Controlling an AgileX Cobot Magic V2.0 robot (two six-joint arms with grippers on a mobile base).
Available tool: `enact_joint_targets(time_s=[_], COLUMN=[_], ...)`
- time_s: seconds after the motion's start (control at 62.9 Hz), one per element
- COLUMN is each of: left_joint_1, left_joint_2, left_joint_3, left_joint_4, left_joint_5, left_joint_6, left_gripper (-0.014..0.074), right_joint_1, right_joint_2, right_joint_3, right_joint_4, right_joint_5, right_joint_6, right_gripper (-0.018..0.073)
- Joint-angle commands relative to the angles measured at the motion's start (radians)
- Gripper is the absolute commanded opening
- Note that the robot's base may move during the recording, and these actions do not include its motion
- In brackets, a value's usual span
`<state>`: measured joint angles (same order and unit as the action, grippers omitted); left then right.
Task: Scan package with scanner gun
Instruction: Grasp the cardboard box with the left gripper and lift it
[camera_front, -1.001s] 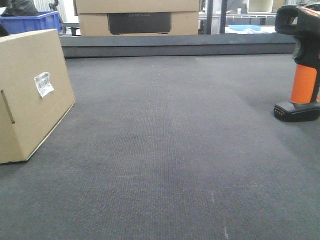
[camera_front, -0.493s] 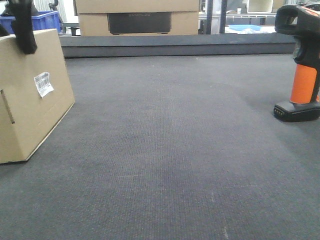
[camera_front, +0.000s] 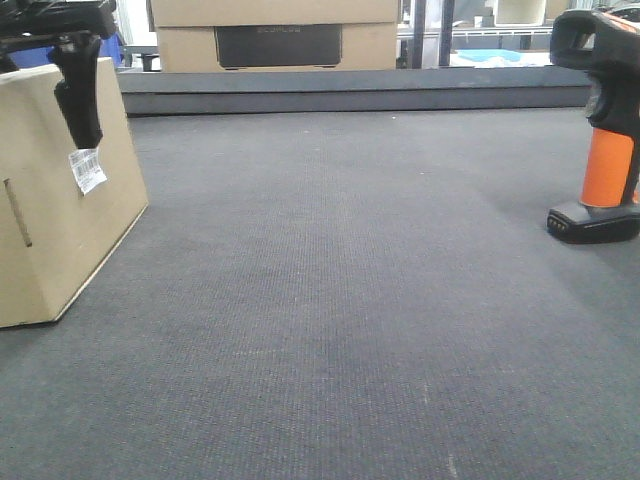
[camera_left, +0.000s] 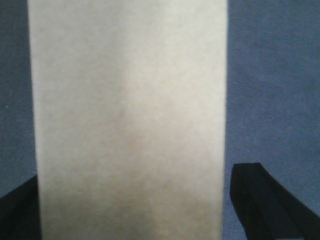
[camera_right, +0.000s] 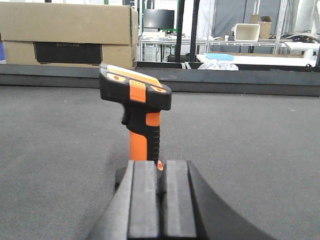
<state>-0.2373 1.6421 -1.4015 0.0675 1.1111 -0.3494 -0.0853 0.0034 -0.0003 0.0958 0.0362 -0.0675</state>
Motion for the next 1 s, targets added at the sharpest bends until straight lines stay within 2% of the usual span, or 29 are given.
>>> enact_joint_targets(time_s=[0.0, 0.111, 0.207, 0.286, 0.334, 0.429, 0.556, 0.715, 0.827, 0.985], left_joint_1=[-0.004, -0.004, -0.004, -0.004, -0.004, -0.004, -0.006, -0.023, -0.057, -0.127], left_joint_2=[-0.002, -0.002, -0.002, -0.002, -0.002, -0.004, -0.008, -0.022, -0.022, 0.003], left_joint_3=[0.001, 0.001, 0.001, 0.001, 0.001, -0.001, -0.053, -0.137, -0.178, -0.178], left_joint_4=[0.008, 0.008, 0.010, 0.010, 0.010, 0.003, -0.058, -0.140, -0.190, -0.195], left_joint_5=[0.001, 0.001, 0.001, 0.001, 0.001, 0.003, 0.050, 0.052, 0.025, -0.033], left_joint_6=[-0.021, -0.027, -0.027, -0.027, -0.027, -0.027, -0.027, -0.027, -0.027, -0.049], left_gripper=[0.0473, 0.0377, 0.0197, 0.0022, -0.0111, -0.0111, -0.0111, -0.0111, -0.0111, -0.0111], right_joint_1=[0.003, 0.003, 0.003, 0.003, 0.003, 0.003, 0.003, 0.003, 0.003, 0.003], right_joint_2=[-0.003, -0.003, -0.003, -0.003, -0.003, -0.003, -0.003, -0.003, -0.003, -0.003], right_joint_3=[0.000, 0.000, 0.000, 0.000, 0.000, 0.000, 0.000, 0.000, 0.000, 0.000], right_joint_4=[0.004, 0.004, 0.004, 0.004, 0.004, 0.004, 0.004, 0.004, 0.004, 0.004], right_joint_5=[-0.022, -0.022, -0.022, -0.022, -0.022, -0.022, -0.022, -0.022, -0.022, -0.022], right_joint_6=[-0.002, -0.002, -0.002, -0.002, -0.002, -0.002, -0.002, -0.002, -0.002, -0.002], right_gripper=[-0.0162, -0.0162, -0.0162, -0.0162, -0.0162, -0.0162, -0.0162, -0.0162, -0.0162, -0.0162])
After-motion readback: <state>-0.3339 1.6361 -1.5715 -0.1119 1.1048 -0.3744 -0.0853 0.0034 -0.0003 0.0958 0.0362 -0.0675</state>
